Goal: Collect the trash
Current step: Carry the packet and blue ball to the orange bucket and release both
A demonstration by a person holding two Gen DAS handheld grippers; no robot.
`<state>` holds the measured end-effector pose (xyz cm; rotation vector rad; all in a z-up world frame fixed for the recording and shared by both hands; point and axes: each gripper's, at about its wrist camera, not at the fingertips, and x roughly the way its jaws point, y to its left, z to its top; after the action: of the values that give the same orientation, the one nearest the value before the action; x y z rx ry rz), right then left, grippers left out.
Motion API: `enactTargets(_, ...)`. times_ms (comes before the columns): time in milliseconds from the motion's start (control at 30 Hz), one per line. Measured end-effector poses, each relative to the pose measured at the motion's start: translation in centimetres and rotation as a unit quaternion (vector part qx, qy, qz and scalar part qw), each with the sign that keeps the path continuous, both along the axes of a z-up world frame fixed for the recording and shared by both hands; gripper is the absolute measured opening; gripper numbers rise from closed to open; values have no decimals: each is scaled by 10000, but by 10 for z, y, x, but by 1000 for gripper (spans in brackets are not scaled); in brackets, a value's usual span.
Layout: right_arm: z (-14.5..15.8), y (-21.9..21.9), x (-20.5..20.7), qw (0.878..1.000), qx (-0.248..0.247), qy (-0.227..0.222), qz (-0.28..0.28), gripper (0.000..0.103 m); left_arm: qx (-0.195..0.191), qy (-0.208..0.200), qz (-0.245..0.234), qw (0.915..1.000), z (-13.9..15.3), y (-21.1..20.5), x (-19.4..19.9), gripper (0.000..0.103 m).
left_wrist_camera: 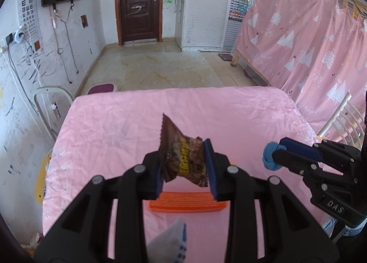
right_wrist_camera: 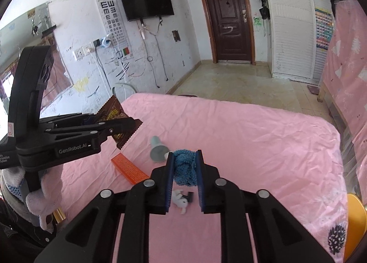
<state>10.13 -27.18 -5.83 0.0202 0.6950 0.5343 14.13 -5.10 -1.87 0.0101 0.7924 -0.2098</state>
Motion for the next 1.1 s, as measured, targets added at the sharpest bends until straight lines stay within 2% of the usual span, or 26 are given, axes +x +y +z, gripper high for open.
enactTargets(567,14,-124,-12,9938,418,-309,-982,8,446,-109,-833,9955,12,-121,1,29)
enactTargets(867,11,-207,-26,9812,664,-415,-1765,8,668,-27,-1383,9881,5,-202,3,29)
enactTargets(1100,3,-262,-38,9705,734,-425,-2258,8,665,68,-1911,9793,-1,-259,-2,29)
